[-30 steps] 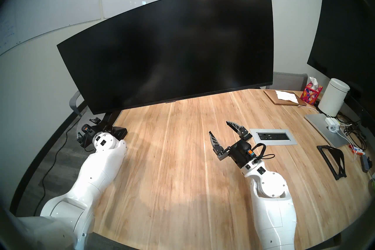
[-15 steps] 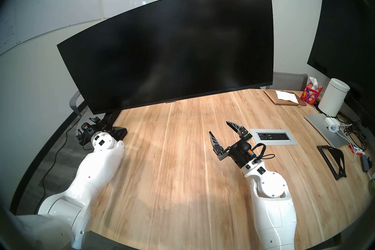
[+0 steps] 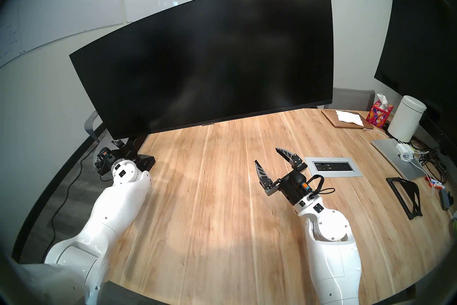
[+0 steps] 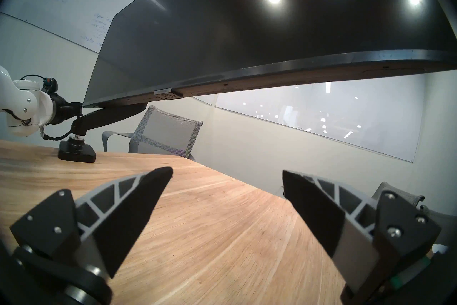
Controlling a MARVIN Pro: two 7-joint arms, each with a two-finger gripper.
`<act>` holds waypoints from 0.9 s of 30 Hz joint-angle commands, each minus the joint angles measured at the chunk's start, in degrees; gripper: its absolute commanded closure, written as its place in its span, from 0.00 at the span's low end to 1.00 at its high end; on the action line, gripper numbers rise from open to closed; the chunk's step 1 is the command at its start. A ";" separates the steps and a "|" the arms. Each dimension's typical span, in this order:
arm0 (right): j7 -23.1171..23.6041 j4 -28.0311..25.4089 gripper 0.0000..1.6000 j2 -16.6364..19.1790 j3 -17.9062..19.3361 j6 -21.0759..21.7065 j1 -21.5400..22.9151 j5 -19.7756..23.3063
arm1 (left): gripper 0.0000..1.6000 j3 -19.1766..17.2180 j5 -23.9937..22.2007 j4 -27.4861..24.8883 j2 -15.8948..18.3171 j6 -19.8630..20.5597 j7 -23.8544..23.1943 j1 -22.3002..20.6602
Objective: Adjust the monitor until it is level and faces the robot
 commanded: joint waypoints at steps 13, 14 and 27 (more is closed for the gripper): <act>-0.03 -1.20 0.00 -0.07 0.04 -0.08 0.36 0.29 | 0.00 0.39 -4.35 -2.67 0.56 2.23 -3.87 0.37; -0.03 -1.20 0.00 -0.07 0.04 -0.09 0.36 0.29 | 0.00 0.23 -5.01 -2.93 0.64 2.58 -4.24 0.39; -0.03 -1.20 0.00 -0.07 0.04 -0.09 0.36 0.29 | 0.00 0.76 -6.93 -2.59 2.20 3.54 -6.96 -0.22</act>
